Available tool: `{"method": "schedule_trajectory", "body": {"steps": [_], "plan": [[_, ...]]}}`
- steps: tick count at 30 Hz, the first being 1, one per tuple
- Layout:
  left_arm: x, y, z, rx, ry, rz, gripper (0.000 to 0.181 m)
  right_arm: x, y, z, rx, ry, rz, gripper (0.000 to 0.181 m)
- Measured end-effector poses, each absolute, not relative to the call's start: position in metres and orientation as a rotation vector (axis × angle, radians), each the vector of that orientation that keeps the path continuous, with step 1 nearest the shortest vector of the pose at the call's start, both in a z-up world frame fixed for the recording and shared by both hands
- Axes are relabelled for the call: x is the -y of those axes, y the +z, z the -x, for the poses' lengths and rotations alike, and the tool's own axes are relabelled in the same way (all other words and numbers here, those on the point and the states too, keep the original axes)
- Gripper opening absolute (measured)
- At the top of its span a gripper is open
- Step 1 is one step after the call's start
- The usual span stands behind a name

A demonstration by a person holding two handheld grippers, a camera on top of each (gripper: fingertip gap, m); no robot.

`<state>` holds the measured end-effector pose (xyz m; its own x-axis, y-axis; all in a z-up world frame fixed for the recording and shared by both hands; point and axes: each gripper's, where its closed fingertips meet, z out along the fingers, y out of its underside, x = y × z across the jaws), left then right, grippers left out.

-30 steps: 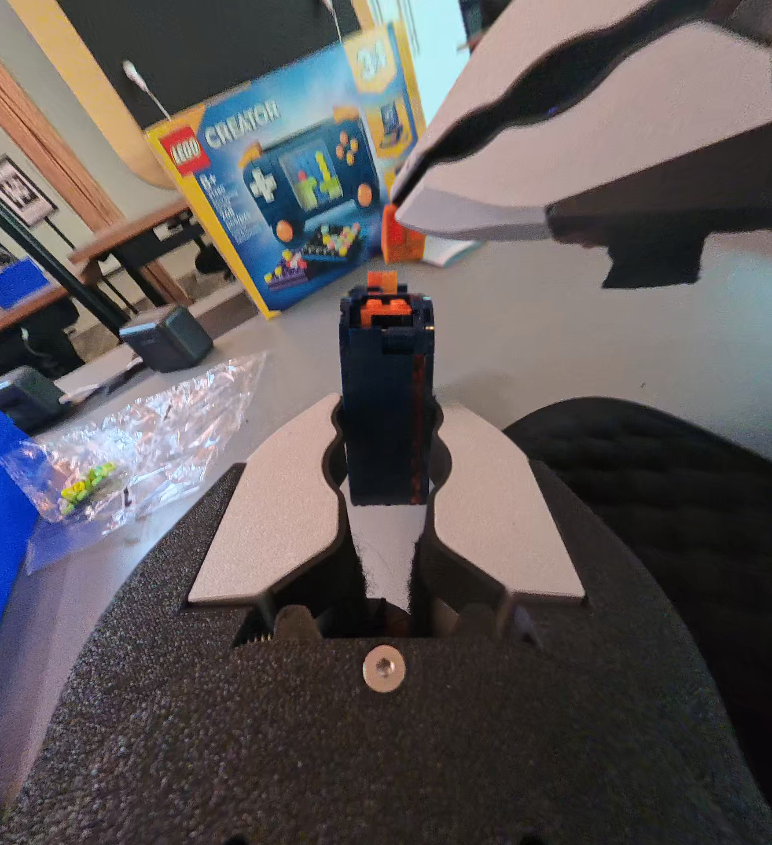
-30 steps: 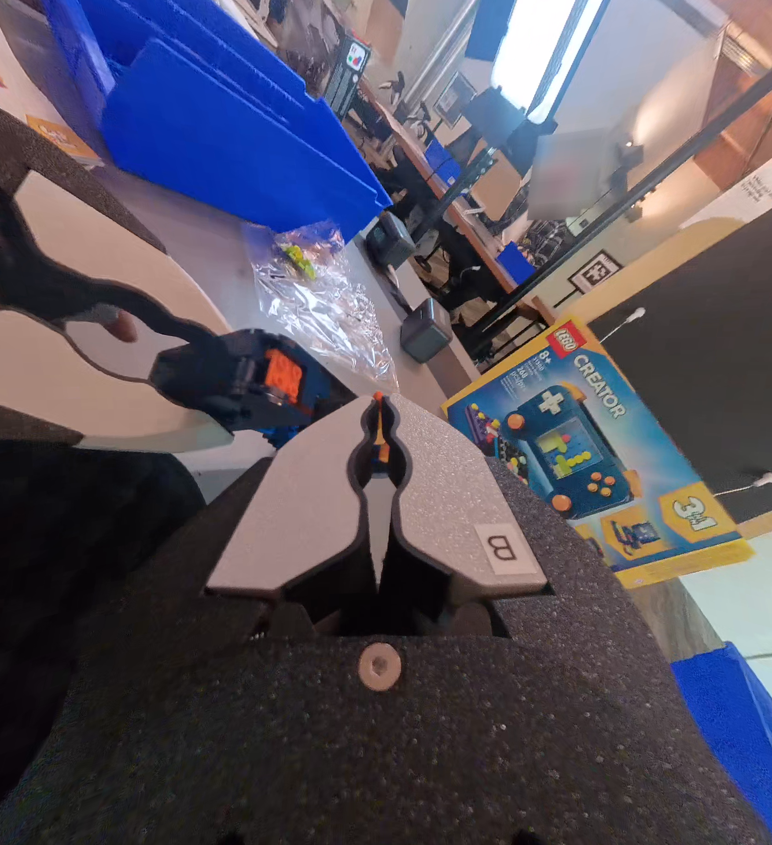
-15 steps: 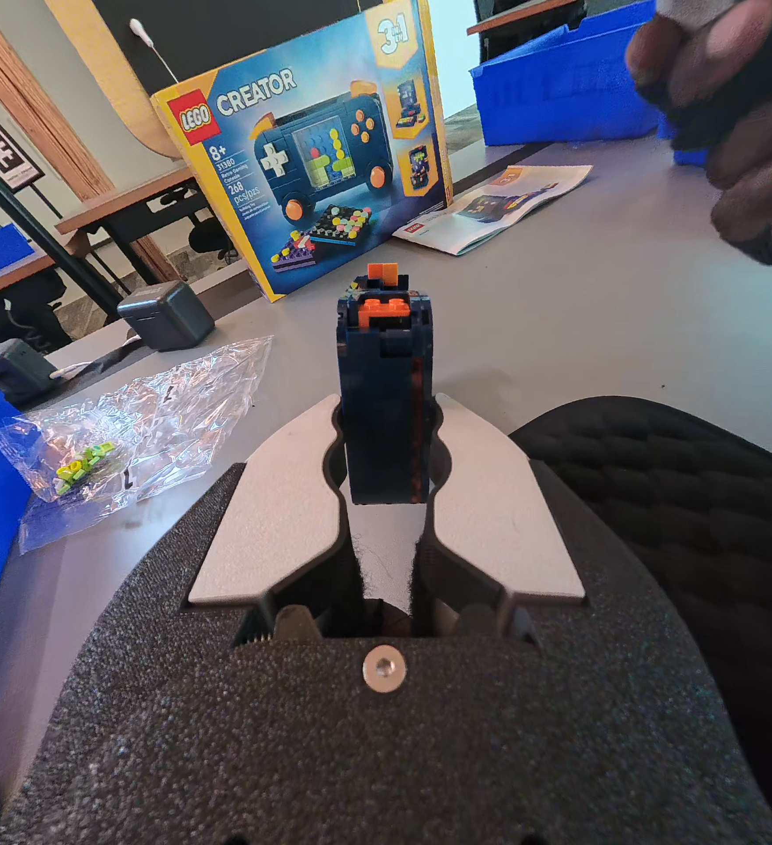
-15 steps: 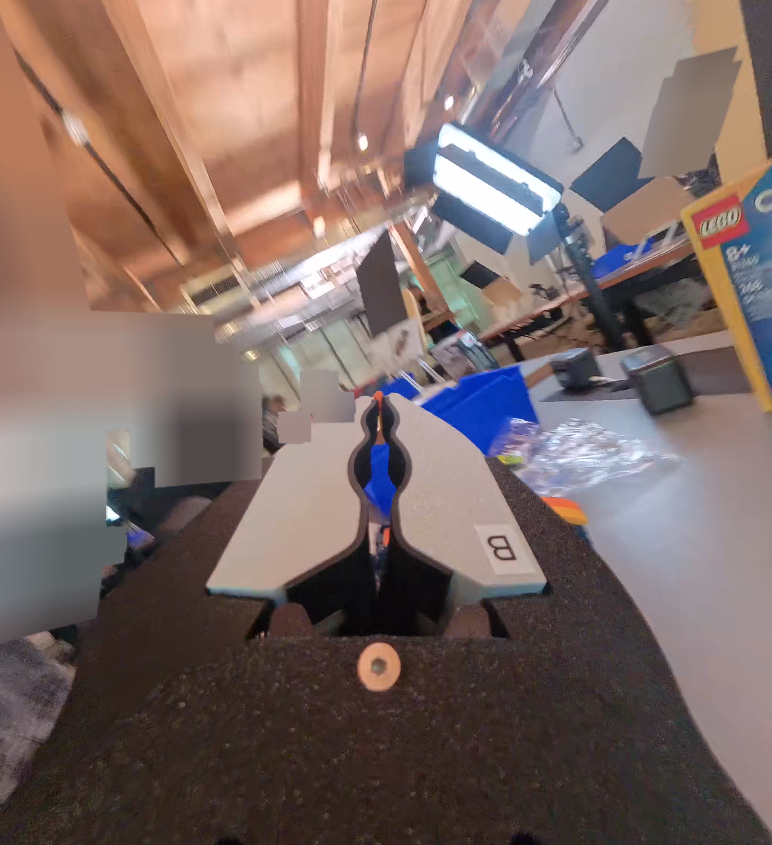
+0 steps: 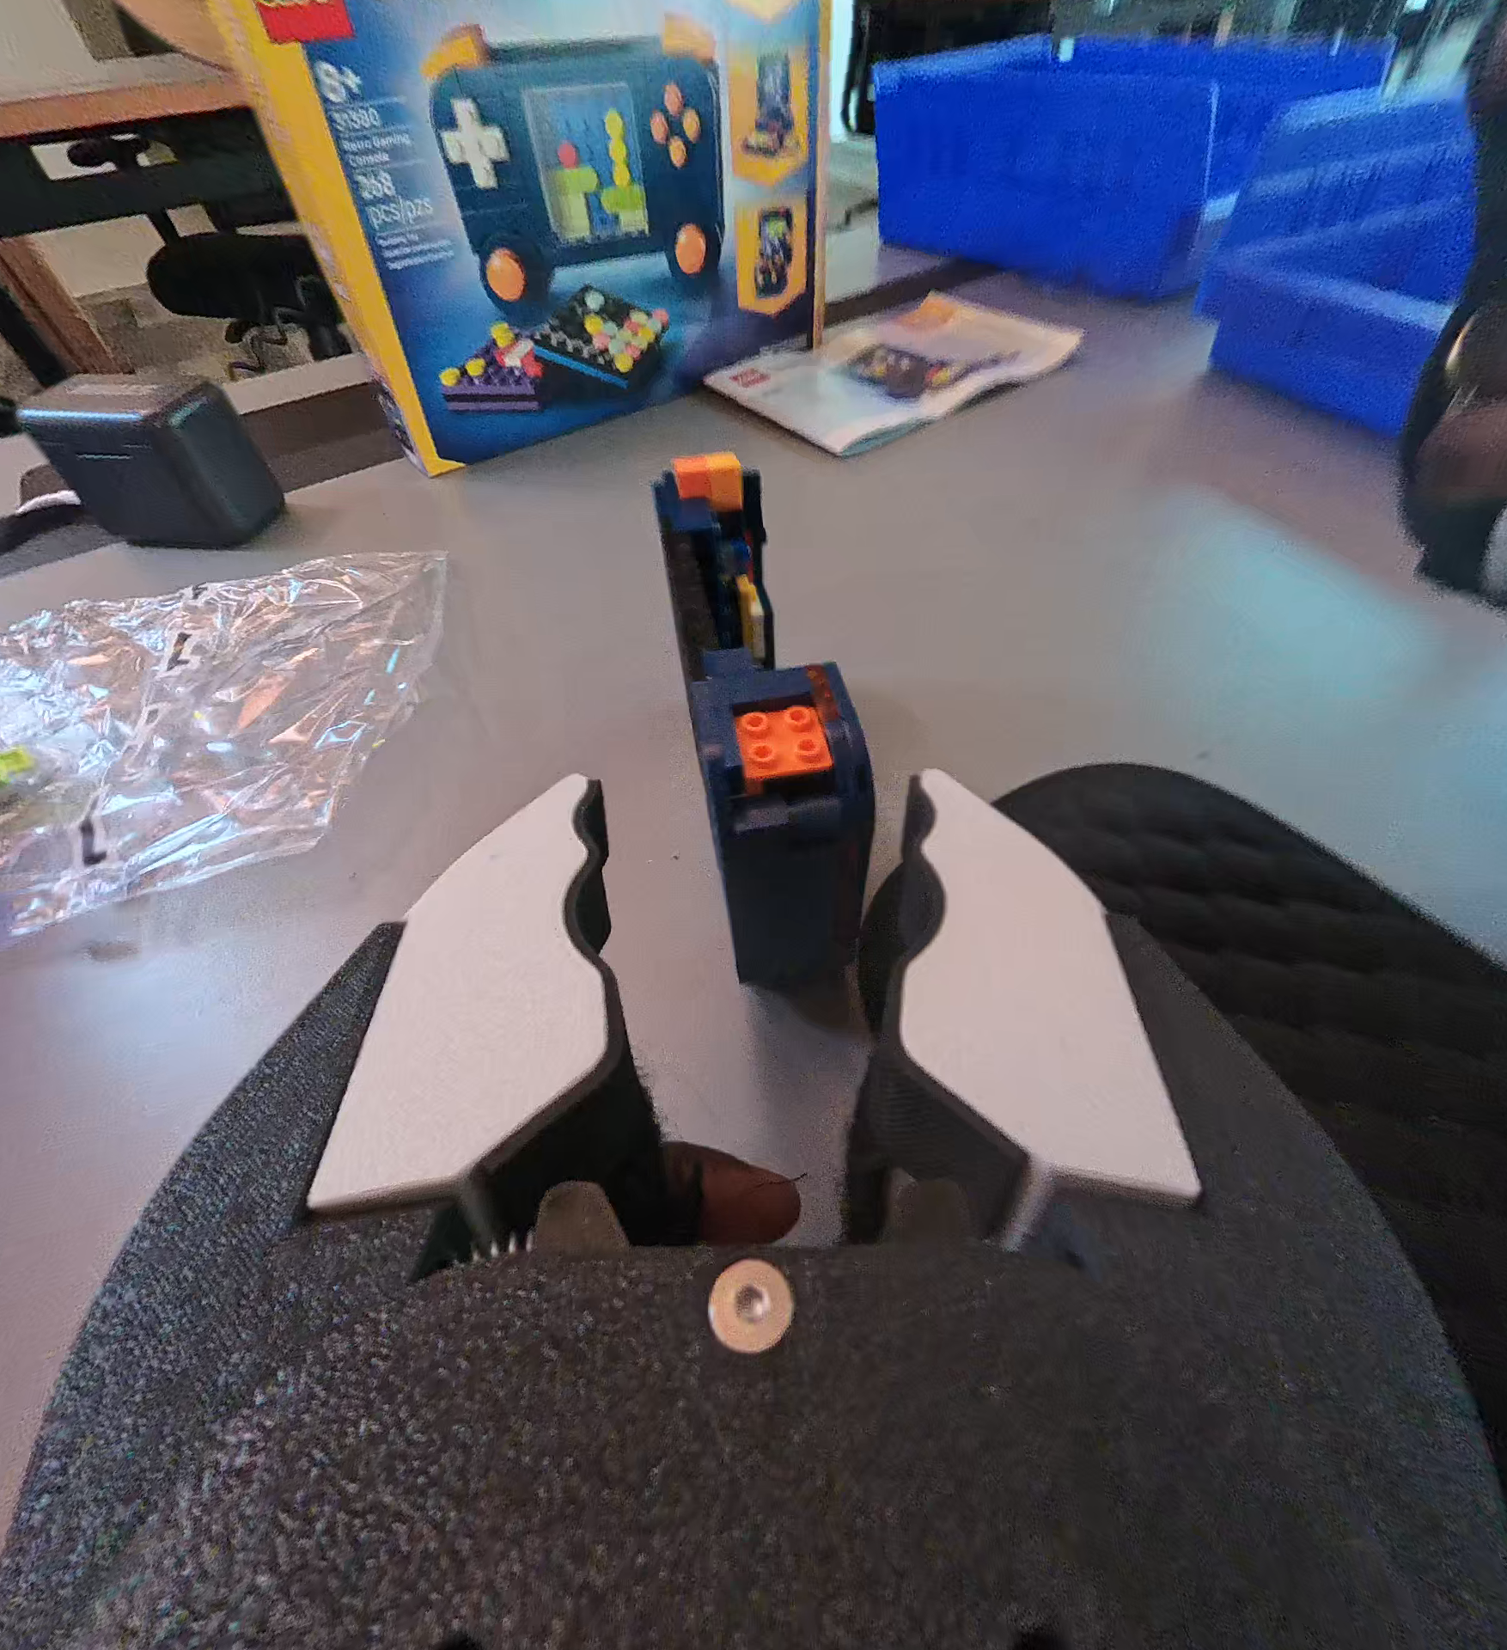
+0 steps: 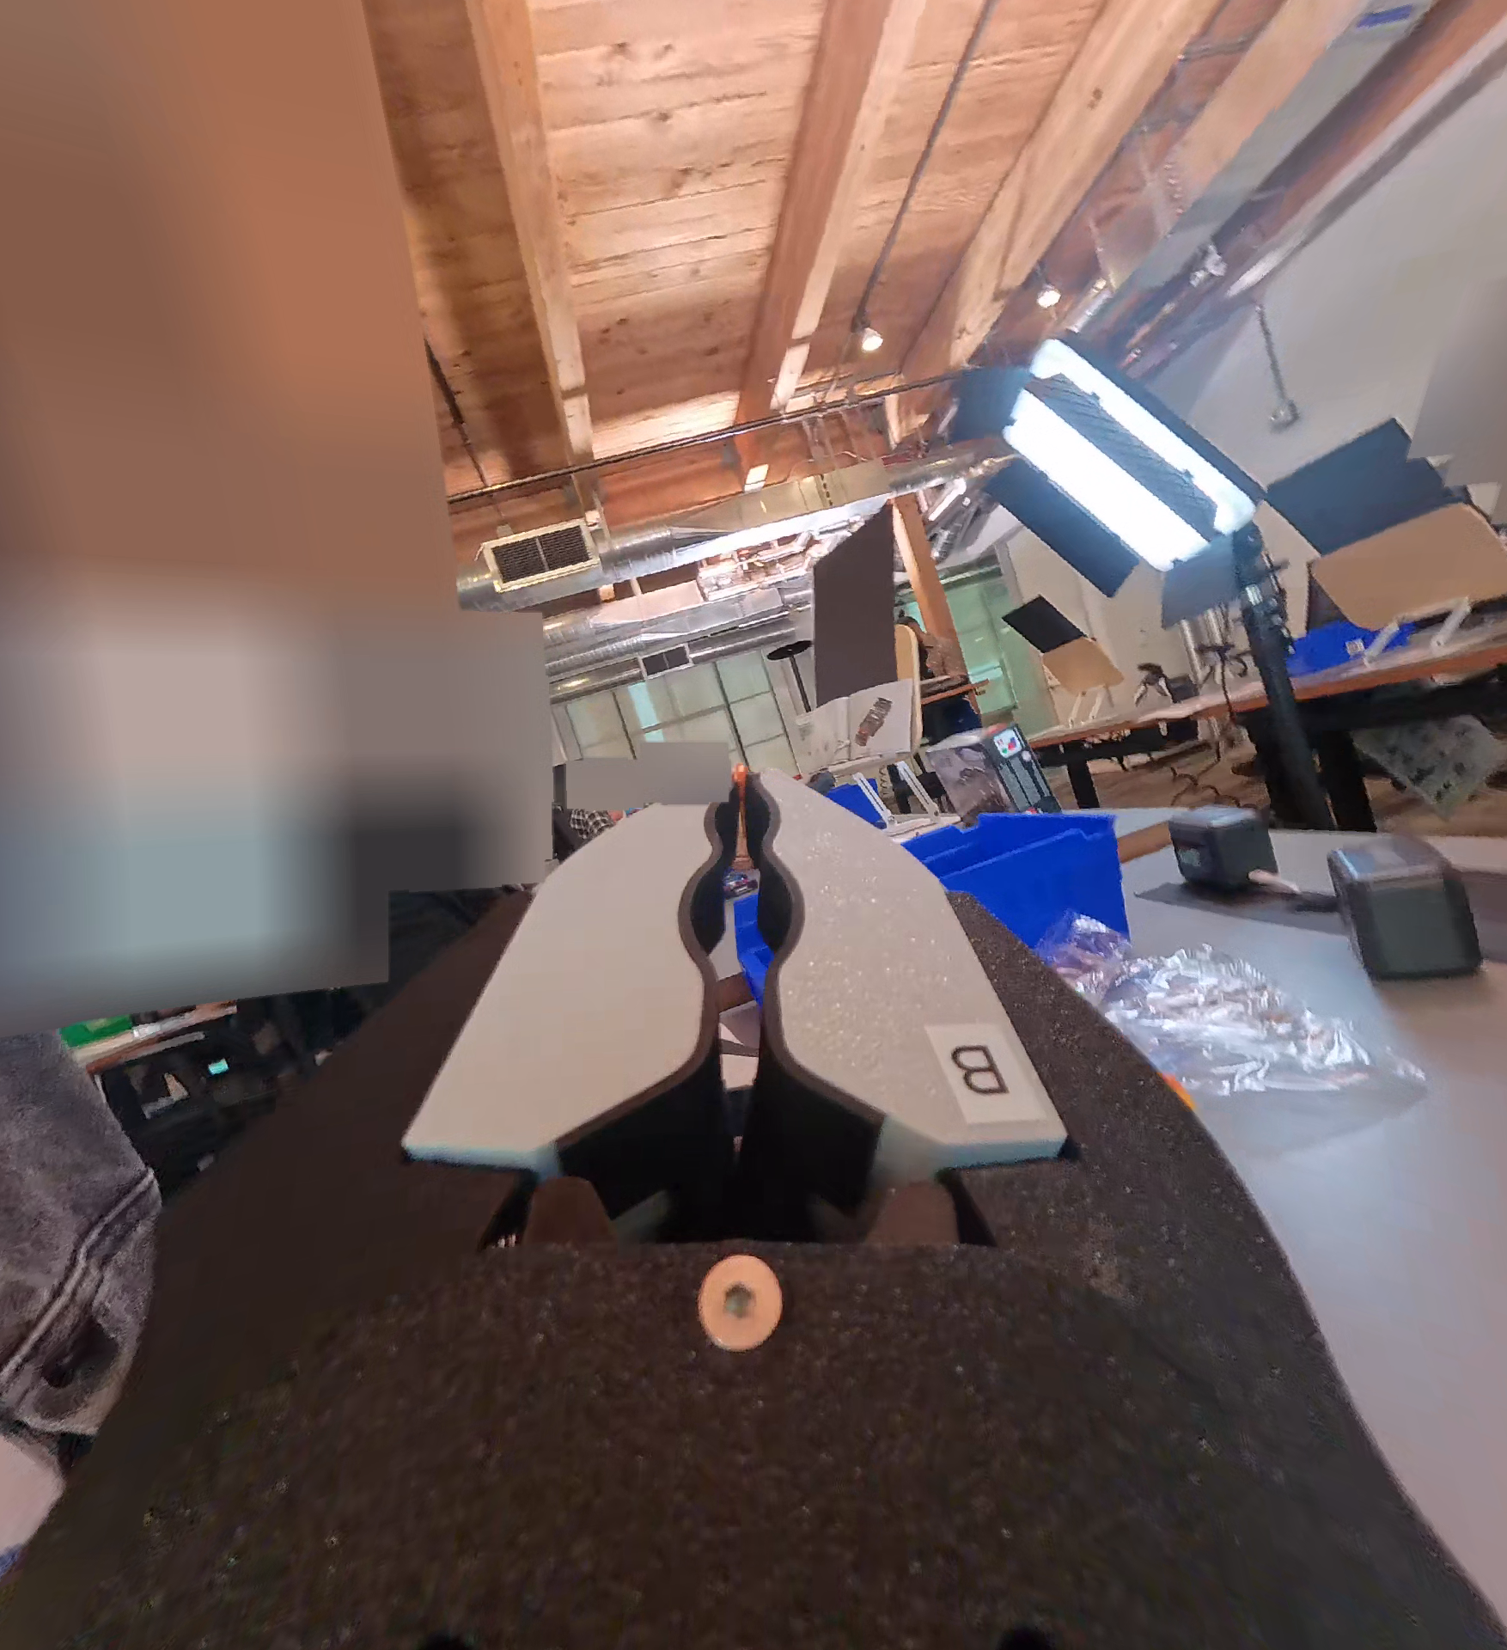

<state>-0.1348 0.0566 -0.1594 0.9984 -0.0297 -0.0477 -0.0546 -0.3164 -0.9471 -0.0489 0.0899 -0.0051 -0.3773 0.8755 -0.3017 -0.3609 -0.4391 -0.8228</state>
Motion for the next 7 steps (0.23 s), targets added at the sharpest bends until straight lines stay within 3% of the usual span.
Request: {"method": "schedule_trajectory", "body": {"steps": [1, 4, 7], "plan": [[-0.052, -0.15, 0.135, -0.028, -0.027, 1.849, 0.064, -0.084, -0.002, 0.047, 0.883, 1.886, 0.905, 0.001], [-0.034, -0.089, 0.114, 0.035, -0.361, 1.552, 0.045, -0.066, 0.005, 0.042, 1.013, 1.627, 0.726, 0.001], [-0.013, -0.019, 0.086, 0.151, -1.109, 1.159, 0.034, -0.038, 0.019, 0.035, 1.105, 1.329, 0.449, 0.002]]}}
